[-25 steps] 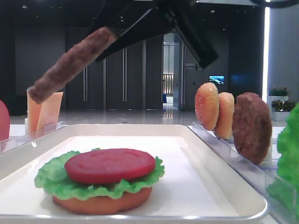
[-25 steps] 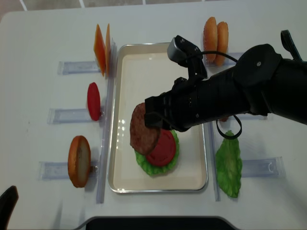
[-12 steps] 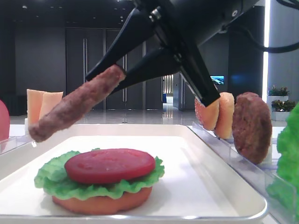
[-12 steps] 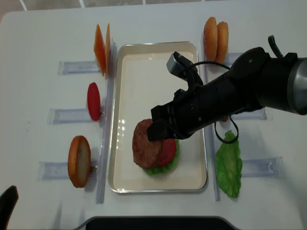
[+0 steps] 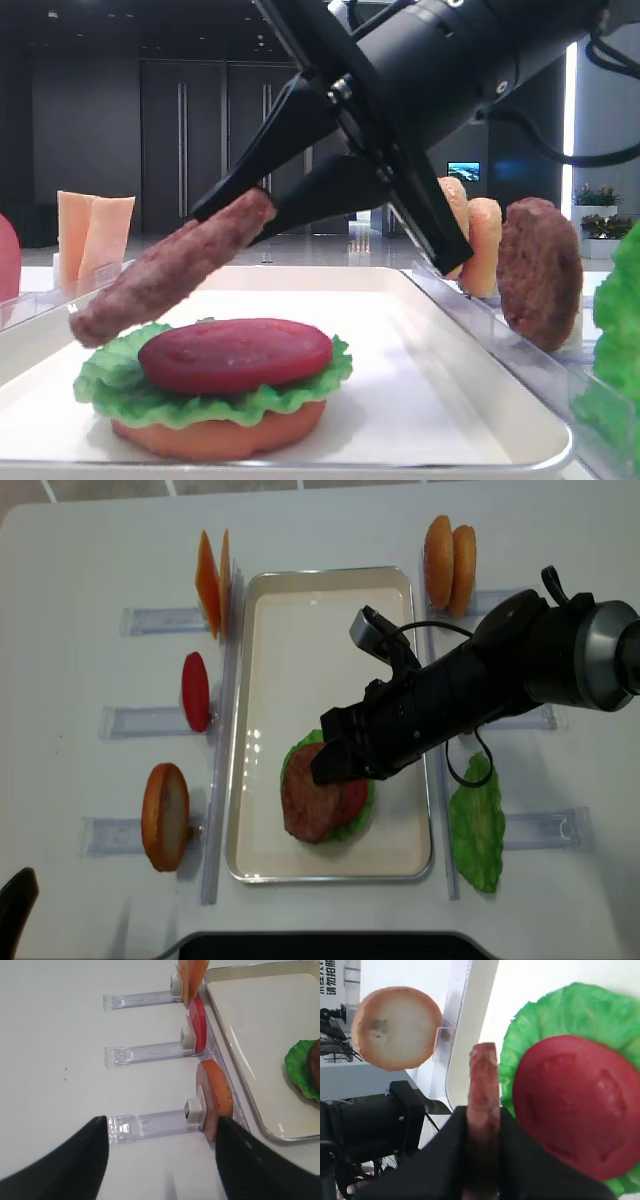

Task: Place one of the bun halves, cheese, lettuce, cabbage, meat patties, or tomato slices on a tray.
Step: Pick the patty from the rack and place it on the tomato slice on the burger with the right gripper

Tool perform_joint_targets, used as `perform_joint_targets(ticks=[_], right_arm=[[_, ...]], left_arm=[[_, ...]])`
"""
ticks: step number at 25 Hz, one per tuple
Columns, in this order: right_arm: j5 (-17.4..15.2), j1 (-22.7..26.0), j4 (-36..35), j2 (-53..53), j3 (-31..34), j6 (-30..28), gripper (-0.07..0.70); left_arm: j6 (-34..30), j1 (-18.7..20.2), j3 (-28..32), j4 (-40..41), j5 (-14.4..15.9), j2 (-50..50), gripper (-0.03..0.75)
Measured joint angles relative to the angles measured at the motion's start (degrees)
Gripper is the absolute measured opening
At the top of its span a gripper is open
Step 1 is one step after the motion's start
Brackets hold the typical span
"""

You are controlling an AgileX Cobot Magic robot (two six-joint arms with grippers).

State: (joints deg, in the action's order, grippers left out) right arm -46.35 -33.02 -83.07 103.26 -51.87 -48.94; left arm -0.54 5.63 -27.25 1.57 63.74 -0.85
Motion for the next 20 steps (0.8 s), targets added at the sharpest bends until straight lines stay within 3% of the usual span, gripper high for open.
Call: perform_joint_targets(ticks=[20], right_arm=[[0.63,3.40,-0.69,0.00,0.00,-0.68,0.108]], left_arm=[[0.00,0.00,0.00,0.00,0.00,0.00,0.513]])
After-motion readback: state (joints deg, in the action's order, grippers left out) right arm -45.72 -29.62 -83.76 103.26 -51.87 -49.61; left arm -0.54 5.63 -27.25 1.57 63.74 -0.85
